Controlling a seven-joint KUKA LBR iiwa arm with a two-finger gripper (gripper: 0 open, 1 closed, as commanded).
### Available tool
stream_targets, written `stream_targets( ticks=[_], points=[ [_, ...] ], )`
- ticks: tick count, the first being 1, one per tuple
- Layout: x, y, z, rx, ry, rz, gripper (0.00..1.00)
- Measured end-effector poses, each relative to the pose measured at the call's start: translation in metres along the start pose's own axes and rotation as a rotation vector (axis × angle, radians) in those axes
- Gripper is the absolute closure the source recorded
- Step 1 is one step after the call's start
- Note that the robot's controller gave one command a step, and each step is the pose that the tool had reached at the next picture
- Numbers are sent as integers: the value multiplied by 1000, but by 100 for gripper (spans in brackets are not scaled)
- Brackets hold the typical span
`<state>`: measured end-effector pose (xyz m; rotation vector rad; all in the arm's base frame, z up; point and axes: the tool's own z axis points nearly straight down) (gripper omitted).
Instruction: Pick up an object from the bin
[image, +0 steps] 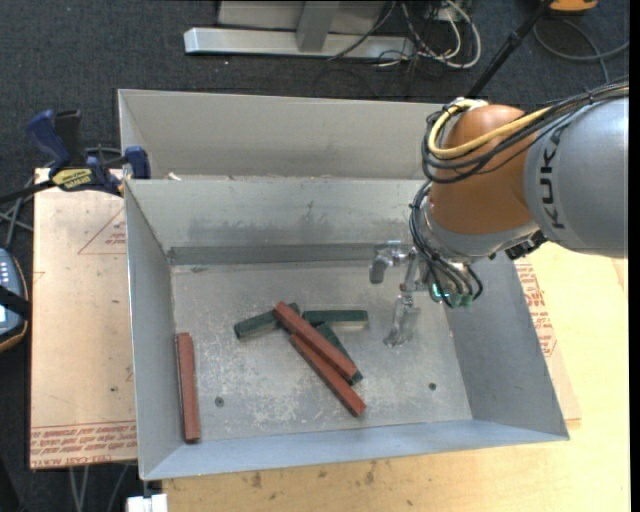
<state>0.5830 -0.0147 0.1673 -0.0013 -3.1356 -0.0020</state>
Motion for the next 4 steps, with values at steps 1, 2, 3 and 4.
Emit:
stream_targets(
  ticks=[1,2,3,4],
  points=[
    [-2,0,-4,0,-7,0,0],
    [0,23,38,0,-13,10,0],
    [-38,35,84,-1,-13,-2,0],
    [-49,38,95,0,-13,-3,0]
  ],
)
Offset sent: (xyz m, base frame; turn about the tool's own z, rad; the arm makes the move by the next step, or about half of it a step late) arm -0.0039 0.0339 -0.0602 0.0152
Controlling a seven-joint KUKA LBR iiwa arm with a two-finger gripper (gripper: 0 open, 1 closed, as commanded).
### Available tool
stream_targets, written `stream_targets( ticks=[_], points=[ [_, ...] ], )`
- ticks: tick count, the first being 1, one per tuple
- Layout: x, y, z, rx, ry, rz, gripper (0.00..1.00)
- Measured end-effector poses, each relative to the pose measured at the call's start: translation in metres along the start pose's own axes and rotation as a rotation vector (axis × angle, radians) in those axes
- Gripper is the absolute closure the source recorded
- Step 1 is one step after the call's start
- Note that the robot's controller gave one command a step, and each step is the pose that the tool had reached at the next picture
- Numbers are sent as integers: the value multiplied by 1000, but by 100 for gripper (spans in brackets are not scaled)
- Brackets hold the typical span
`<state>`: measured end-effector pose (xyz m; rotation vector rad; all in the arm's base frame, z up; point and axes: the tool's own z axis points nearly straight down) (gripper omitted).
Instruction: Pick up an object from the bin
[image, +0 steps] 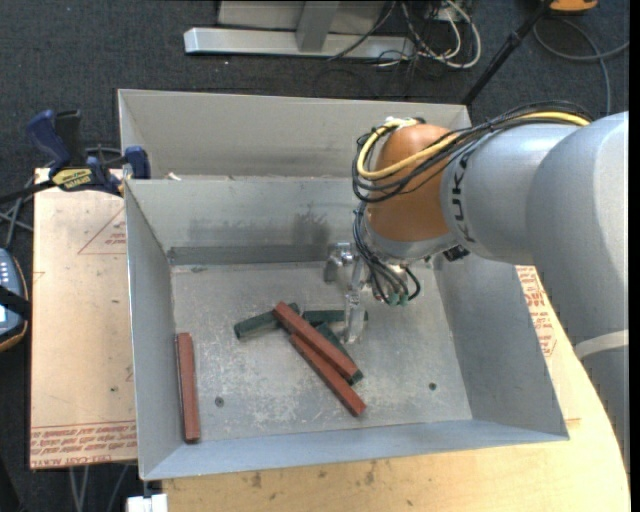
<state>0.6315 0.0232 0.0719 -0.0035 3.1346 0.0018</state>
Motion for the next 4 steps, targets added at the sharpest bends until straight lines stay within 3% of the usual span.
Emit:
stream_targets(
  ticks=[1,3,4],
  points=[
    [17,11,-16,0,6,-78,100],
    [17,11,-16,0,6,-78,100],
    [8,3,-197,0,-1,-17,100]
  ],
)
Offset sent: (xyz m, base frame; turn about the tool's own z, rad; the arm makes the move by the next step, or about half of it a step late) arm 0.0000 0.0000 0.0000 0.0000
